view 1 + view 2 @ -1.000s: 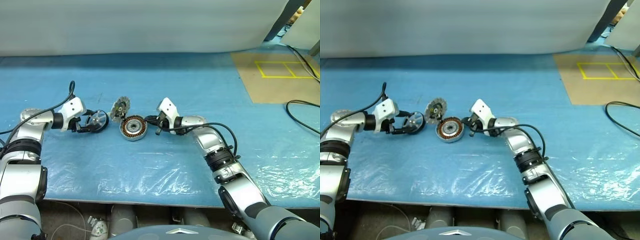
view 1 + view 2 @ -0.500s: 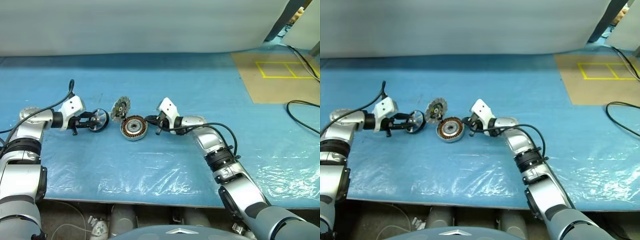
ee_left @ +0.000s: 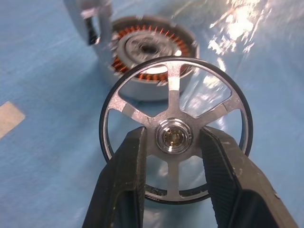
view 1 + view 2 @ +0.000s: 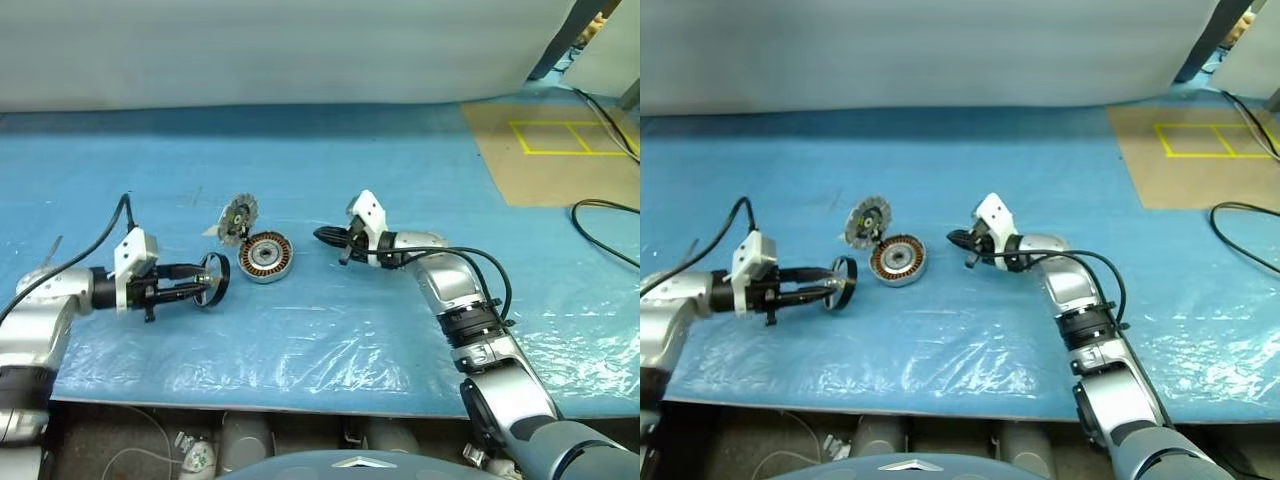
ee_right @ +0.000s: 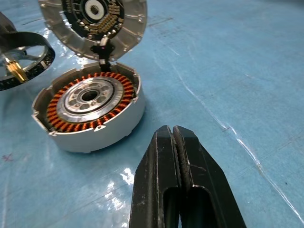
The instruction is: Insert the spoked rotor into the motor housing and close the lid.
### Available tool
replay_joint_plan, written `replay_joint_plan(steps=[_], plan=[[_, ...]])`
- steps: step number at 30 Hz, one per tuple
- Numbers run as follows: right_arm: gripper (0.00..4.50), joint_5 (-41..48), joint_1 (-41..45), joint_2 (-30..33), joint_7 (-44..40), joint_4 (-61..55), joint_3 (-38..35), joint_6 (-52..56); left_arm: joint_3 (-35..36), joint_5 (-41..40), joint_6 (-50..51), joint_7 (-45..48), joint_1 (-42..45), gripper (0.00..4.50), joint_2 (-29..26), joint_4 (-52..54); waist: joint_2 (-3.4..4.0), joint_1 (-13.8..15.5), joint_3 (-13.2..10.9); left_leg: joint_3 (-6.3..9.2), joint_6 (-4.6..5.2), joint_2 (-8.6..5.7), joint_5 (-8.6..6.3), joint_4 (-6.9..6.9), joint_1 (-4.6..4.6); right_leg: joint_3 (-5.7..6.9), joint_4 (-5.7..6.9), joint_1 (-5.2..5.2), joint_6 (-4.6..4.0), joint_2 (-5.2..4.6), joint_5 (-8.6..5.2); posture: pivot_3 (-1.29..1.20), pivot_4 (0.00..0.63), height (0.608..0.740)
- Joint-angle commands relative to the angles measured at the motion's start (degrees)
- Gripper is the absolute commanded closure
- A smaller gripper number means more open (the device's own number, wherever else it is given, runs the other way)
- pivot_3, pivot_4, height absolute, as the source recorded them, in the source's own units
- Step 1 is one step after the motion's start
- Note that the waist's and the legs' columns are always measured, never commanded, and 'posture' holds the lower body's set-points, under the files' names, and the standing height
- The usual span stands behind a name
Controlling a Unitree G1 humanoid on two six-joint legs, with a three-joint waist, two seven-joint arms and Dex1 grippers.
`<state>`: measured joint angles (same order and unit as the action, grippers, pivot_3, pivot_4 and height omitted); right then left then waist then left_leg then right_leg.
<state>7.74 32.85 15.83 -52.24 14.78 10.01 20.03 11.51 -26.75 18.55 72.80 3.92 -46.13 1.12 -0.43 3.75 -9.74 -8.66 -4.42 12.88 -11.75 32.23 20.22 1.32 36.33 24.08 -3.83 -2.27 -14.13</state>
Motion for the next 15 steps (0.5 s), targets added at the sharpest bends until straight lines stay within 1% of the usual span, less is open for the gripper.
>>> replay_joint_plan(steps=[1, 4, 7, 11, 15], plan=[[4.5, 0.76, -1.17, 1.61, -3.01, -4.11, 1.77, -1.14, 4.48, -7.17, 6.79, -8.93, -3.83, 3.15, 3.41, 14.15, 0.04, 0.19, -0.03, 0.0, 0.01, -0.01, 0.0, 0.01, 0.0, 0.0, -0.03, -0.01, -0.07, -0.01, -0.04, 0.0, 0.15, 0.74], [4.5, 1.1, -1.56, 1.97, -4.53, -4.65, 2.84, -1.58, 2.79, -7.0, 7.75, -17.32, -4.01, 3.15, 8.87, 19.68, 0.09, 0.17, -0.05, 0.0, 0.06, -0.04, 0.02, 0.04, -0.02, -0.03, -0.19, -0.13, -0.09, -0.03, -0.06, 0.0, 0.15, 0.74], [4.5, 2.03, -1.86, 1.74, -6.25, -5.43, 3.53, -1.54, 0.93, -5.35, 7.77, -22.65, -2.99, 3.15, 12.62, 20.6, 0.09, -0.01, -0.05, 0.0, 0.12, -0.02, 0.06, 0.09, -0.07, -0.03, -0.26, -0.24, -0.07, 0.0, -0.04, 0.0, 0.15, 0.74], [4.5, 2.89, -2.74, 2.14, -9.76, -7.2, 5.06, -3.01, -1.92, -2.68, 6.9, -26.47, -2.05, 3.15, 14.85, 19.15, 0.09, -0.59, -0.05, 0.01, 0.13, 0.0, 0.07, 0.06, -0.1, -0.05, -0.31, -0.3, -0.06, 0.06, -0.04, 0.0, 0.15, 0.74], [4.5, 3.82, -3.13, 2.14, -10.5, -8.73, 4.71, -2.91, -3.16, -0.41, 5.72, -29.21, -0.78, 3.15, 15.72, 18.2, 0.08, -1.2, -0.05, 0.03, 0.15, -0.03, 0.08, 0.06, -0.05, -0.04, -0.47, -0.31, 0.2, 0.05, 0.12, 0.0, 0.15, 0.74]])
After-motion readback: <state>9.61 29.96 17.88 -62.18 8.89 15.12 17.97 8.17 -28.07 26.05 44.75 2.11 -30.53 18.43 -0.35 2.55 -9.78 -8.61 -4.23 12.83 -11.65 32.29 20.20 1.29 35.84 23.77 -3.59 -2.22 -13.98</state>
